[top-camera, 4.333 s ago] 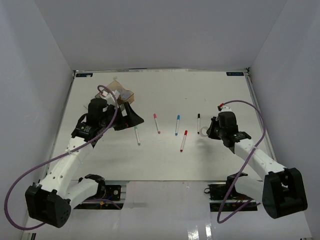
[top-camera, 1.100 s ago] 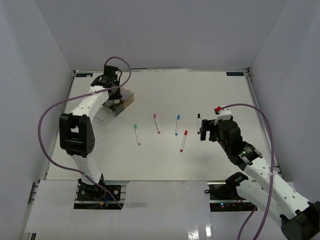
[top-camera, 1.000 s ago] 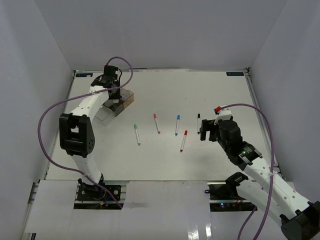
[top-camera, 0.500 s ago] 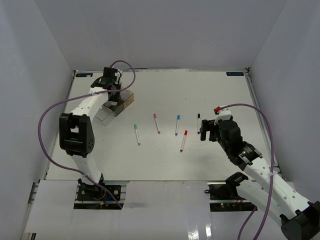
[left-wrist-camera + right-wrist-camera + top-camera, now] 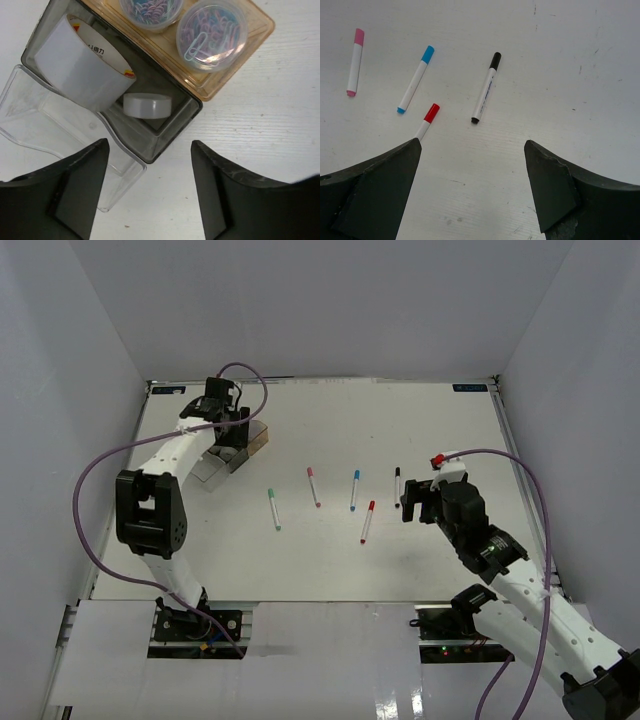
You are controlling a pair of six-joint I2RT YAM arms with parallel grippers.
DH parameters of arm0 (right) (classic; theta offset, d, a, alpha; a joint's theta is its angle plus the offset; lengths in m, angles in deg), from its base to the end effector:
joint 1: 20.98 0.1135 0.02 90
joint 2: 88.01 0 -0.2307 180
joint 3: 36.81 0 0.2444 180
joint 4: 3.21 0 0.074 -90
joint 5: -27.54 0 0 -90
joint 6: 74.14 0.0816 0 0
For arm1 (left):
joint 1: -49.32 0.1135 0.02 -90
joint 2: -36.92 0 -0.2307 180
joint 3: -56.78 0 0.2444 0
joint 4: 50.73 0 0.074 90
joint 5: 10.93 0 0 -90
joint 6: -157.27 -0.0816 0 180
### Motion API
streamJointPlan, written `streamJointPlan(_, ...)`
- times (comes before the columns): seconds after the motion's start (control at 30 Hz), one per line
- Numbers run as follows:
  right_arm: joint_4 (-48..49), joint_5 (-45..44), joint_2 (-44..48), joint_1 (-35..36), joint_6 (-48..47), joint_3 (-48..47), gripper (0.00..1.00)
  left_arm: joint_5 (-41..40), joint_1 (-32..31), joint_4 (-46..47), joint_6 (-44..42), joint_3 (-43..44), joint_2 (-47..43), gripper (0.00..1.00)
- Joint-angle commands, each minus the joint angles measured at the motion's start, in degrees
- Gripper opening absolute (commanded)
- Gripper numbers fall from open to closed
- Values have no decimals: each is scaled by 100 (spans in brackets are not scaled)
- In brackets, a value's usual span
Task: Sort the stationery into containers
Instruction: Place the stationery in the storage box, then pick up the pen from the center of the board.
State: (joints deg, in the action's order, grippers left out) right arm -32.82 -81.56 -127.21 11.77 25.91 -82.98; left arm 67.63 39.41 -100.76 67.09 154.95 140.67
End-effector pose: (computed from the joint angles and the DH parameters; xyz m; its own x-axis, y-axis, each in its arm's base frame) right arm 0.2022 0.0983 0.2308 -0.3637 -0.0378 -0.9308 -0.1968 0.9798 0.0370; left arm 0.4018 -0.0538 0.1868 -0.8127 0.1451 -0.5643 0.0609 0.9843 0.1654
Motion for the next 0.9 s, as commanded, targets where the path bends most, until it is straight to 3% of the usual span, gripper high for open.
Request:
streamJointPlan(0.0,37,46,211,-6,-38,-126,90,405,24,-40,641,-11,-854,78)
streamJointPlan(0.17,11,20,536,-6,156,-170,90,1117,-72,-13,2056,-617,-1943,90)
streamJointPlan(0.37,-51,2,782,-15,173,-82,90,556,-1036,-5,3374,-1733,-2666,93)
streamJointPlan(0.47,-60,20,861,-6,191,15,90,-41,-1564,4,4032,-2216,-2702,91)
streamJointPlan(0.7,-60,37,914,-15,191,33,90,-499,-2137,4,5115,-2710,-2070,84)
streamJointPlan(0.87,-77,81,1002,-14,182,59,90,-667,-2243,197,5406,-2876,-1683,69)
